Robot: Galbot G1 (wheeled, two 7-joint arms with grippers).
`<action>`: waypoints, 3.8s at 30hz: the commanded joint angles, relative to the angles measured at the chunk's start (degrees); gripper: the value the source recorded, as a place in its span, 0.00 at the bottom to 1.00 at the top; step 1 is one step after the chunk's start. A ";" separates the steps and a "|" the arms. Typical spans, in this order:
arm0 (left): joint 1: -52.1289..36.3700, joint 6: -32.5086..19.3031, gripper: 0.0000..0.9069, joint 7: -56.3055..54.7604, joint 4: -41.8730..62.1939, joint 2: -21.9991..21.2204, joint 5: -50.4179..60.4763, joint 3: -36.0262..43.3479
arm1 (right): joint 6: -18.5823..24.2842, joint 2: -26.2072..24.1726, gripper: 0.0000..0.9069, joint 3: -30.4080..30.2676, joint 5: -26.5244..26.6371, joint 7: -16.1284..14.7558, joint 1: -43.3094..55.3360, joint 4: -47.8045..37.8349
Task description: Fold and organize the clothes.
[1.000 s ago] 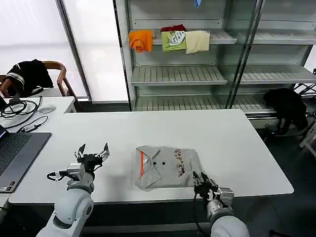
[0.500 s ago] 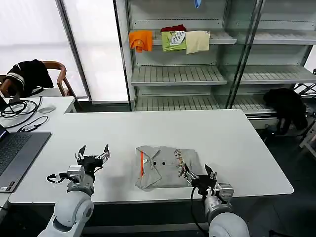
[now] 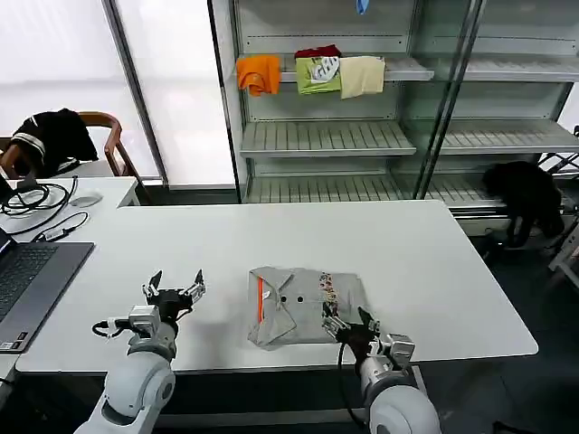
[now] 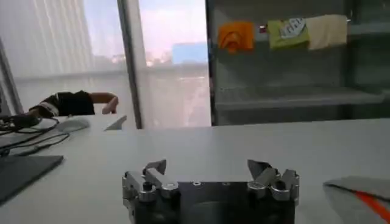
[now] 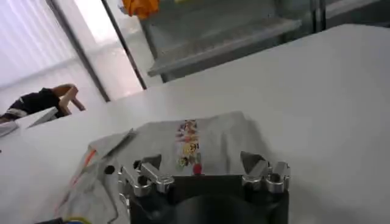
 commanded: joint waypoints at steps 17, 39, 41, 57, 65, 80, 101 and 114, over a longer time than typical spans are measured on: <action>0.37 -0.15 1.00 0.15 -0.51 0.23 -0.02 -0.14 | -0.22 -0.11 1.00 1.12 3.01 2.53 -0.58 -1.11; 4.42 0.34 1.00 0.20 -3.30 0.21 -0.06 -1.61 | -3.42 8.03 1.00 0.27 3.75 6.26 16.78 -12.72; 4.49 0.34 1.00 0.19 -3.21 0.15 -0.10 -1.53 | -3.42 8.37 1.00 0.44 4.03 6.62 17.08 -13.61; 5.09 0.16 1.00 0.36 -3.20 0.17 -0.21 -1.33 | -3.44 10.36 1.00 -0.96 0.37 6.70 16.55 -17.58; 5.56 0.10 1.00 0.43 -3.68 0.37 -0.41 -1.67 | -3.45 9.94 1.00 -3.40 -10.87 5.50 15.34 -11.72; 7.36 -0.08 1.00 0.47 -5.11 0.33 -0.60 -2.85 | -3.67 9.15 1.00 -17.89 -24.96 0.37 22.65 -16.83; 7.61 -0.30 1.00 0.58 -4.01 -0.15 -0.45 -2.47 | -3.58 6.46 1.00 -16.41 -18.68 1.33 21.40 -21.52; 8.02 -0.38 1.00 0.78 -4.35 0.15 -0.47 -2.50 | -3.45 9.18 1.00 -13.84 -18.81 0.24 20.28 -24.57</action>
